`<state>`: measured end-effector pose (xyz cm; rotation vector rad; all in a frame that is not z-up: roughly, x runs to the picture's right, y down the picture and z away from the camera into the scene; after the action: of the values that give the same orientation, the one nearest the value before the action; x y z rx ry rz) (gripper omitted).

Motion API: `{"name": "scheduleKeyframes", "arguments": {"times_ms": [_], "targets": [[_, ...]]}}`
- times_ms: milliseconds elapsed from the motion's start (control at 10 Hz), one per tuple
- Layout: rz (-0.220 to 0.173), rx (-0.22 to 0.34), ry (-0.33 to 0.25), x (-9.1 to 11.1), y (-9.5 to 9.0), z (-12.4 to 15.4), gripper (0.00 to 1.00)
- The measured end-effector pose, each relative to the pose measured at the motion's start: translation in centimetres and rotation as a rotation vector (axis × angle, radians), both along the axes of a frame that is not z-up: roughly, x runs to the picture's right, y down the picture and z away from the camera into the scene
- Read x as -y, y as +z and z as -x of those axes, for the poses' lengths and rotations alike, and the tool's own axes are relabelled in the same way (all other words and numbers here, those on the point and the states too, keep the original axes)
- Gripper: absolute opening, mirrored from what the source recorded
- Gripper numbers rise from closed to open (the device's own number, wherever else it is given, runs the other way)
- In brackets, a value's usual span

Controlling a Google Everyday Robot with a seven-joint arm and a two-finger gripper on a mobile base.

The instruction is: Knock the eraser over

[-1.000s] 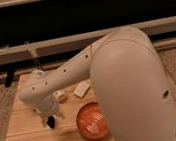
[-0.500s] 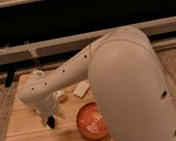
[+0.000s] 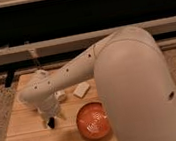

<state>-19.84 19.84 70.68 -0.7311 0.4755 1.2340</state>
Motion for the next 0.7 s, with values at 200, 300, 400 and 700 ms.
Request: {"name": "scheduleKeyframes", "arguments": {"times_ms": [200,300,400,700], "targets": [[0.011,-0.007,0.020,-0.1,0.0,-0.9,0.65],[0.013,-0.022,0.038,0.1,0.2,-2.0,0.65],[0.014,-0.031,0.047,0.3,0.4,-2.5,0.65],[0.015,-0.055,0.053,0.9,1.3,-3.4,0.65]]}}
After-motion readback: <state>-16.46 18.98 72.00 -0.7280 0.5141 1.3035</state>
